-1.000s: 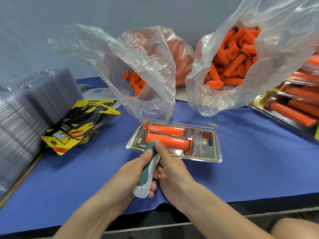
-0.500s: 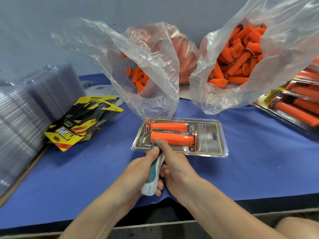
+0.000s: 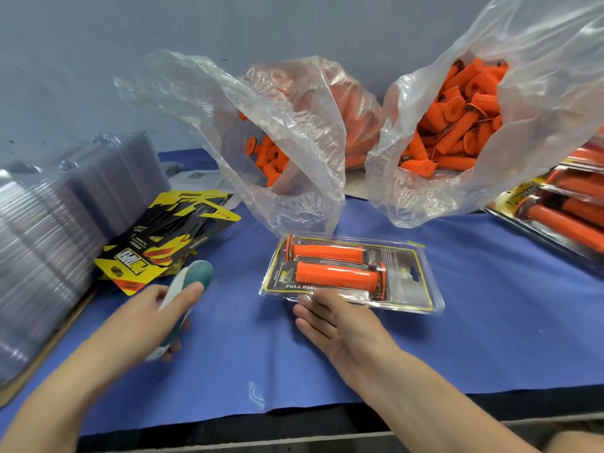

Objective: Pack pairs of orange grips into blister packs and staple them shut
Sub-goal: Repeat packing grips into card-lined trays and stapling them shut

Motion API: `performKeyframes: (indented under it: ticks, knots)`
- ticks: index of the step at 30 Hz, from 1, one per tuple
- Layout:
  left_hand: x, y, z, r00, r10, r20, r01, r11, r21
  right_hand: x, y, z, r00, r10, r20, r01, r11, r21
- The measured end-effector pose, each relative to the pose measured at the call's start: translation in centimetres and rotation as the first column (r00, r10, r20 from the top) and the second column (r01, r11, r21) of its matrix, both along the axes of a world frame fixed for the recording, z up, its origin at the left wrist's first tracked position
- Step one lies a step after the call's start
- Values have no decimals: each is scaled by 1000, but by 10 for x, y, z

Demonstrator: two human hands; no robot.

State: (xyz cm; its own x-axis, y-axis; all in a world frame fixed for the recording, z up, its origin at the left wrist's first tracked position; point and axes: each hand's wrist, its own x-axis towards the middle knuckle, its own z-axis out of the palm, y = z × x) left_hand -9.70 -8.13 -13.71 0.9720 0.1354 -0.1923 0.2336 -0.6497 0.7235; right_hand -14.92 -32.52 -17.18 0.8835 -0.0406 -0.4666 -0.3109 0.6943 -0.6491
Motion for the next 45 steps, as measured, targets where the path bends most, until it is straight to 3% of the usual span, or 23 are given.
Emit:
performKeyframes:
  ticks: [4,7,9,11,12,13,15,16,18,21,35,39,45]
  knots:
    - [14,3,-19,981,69,180,-143,888,437,-1,2,2,999,-21,-27,20,998,-51]
    - [14,-4,-24,984,26,175,-130,777,616,-2,3,2,999,-31,-36,28,996,-84]
    - [13,-15,-25,932,-73,355,-196,722,663,-3,3,2,999,-33,-34,30,996,-86]
    - [10,-35,-22,808,-125,576,-181,877,444,-4,2,1,999,-32,-18,31,997,-74]
    - [7,-47,-17,811,-78,579,-81,967,243,-4,3,1,999,-32,-5,31,997,-69]
    - [4,-60,-14,877,-37,479,30,999,23,-5,3,0,999,-32,10,32,997,-69]
    - [-2,-84,-13,981,-119,152,167,916,-364,-6,4,-1,999,-30,40,33,996,-85]
    - [-5,-93,-15,980,-197,26,185,862,-472,-7,4,-1,998,-28,53,33,995,-95]
    - [-11,-104,-20,953,-291,-80,190,786,-588,-8,5,0,997,-31,65,38,992,-120]
    - [-15,-112,-23,943,-314,-108,172,740,-650,-11,6,3,997,-63,51,72,980,-187]
    - [-14,-117,-15,965,-191,-182,46,803,-594,-15,0,7,998,-58,11,59,954,-294]
    - [-24,-118,-16,944,-235,-233,32,766,-642,-23,0,11,995,41,90,-12,952,-305]
    - [-20,-110,-16,970,-166,-177,48,847,-530,-27,3,7,979,108,170,-31,914,-405]
